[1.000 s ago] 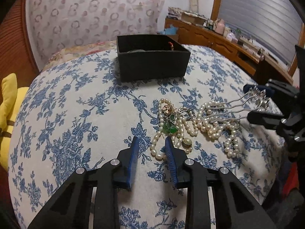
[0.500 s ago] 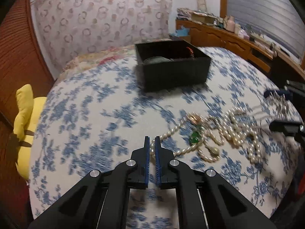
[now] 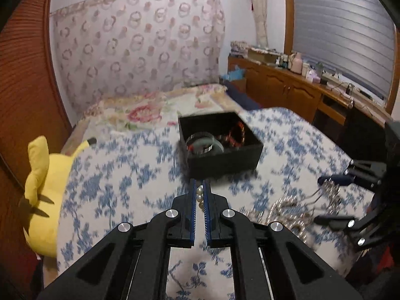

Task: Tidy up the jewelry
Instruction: 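Grasp and lift a pearl necklace with the left gripper while the right gripper grasps the silver hair clip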

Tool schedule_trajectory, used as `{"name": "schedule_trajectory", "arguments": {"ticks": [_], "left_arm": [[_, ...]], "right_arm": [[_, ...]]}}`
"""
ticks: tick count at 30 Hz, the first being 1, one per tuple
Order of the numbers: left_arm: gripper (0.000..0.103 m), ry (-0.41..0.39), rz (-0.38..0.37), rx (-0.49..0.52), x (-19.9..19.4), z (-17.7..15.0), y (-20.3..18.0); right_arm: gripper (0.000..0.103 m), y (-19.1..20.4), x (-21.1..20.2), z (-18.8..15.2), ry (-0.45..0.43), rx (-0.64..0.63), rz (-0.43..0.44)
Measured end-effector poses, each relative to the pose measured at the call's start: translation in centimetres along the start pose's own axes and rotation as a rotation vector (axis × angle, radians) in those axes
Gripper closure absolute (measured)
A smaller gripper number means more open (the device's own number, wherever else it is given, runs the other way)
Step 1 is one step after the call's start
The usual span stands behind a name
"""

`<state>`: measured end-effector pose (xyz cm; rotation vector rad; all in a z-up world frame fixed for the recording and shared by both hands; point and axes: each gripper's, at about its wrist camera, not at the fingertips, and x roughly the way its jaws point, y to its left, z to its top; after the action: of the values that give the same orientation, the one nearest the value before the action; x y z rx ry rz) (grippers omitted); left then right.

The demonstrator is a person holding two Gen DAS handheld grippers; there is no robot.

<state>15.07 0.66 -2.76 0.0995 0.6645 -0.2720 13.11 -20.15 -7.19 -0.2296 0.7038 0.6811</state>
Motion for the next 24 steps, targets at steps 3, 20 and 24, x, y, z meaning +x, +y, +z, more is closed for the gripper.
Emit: {"name": "schedule_trajectory", "arguments": {"ticks": [3,20,24], "left_arm": [[0.099,-0.029,-0.016,-0.007,-0.8,1.3,-0.1],[0.099,-0.142,-0.055,0.017,-3.8,7.8,-1.9],[0.099,-0.165,-0.058,0.022,-4.4,9.0,-2.3]], "right_arm": [[0.039,-0.1,-0.3,0.3,-0.007,-0.002,-0.004],[0.039,-0.4,-1.2,2.3,-0.05,-0.008,-0.017],[0.039,-0.5,-1.6,3.1,-0.067,-0.015,-0.023]]}}
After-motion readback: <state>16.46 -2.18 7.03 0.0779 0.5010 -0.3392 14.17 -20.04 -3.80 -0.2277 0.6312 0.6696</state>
